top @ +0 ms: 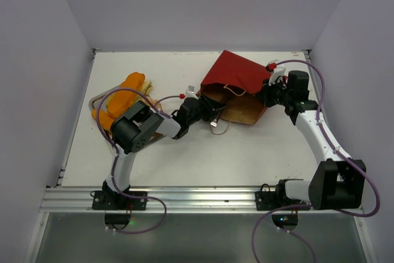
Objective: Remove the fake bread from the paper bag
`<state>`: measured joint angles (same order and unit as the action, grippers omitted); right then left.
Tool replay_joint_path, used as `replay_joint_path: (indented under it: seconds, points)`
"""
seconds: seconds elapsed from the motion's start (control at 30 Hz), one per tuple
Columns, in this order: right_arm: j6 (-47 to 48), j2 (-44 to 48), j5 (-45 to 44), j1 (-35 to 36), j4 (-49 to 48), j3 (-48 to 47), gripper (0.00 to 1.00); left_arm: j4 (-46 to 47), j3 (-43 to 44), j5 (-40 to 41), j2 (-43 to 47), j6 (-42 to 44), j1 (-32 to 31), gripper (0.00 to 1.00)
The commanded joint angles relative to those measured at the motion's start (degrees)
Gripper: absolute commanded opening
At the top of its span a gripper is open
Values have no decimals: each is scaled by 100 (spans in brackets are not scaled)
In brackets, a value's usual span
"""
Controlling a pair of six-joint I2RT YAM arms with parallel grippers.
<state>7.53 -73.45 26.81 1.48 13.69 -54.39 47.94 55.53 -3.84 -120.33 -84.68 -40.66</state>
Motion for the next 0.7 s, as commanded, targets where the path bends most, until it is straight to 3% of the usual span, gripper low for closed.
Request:
replay_joint_path:
  seconds: [0.0,0.37,0.4,0.43,0.53,0.67]
  points:
    - [-41,156,228,-16,-209,-89,0,119,274,-29,-78,-48,67,47]
    - [-41,147,237,-7,-209,-98,0,-66,477,-100,-183,-136,94,43]
    - [-41,155,237,-16,-209,-98,0,-66,477,-109,-192,-153,103,41]
    - [-41,156,237,-16,-209,-89,0,-57,468,-117,-210,-171,111,31]
    - [-41,156,237,-16,-209,-98,0,-57,433,-135,-236,-250,120,14]
    - [-41,164,237,-16,-209,-89,0,-101,363,-170,-175,-207,129,1]
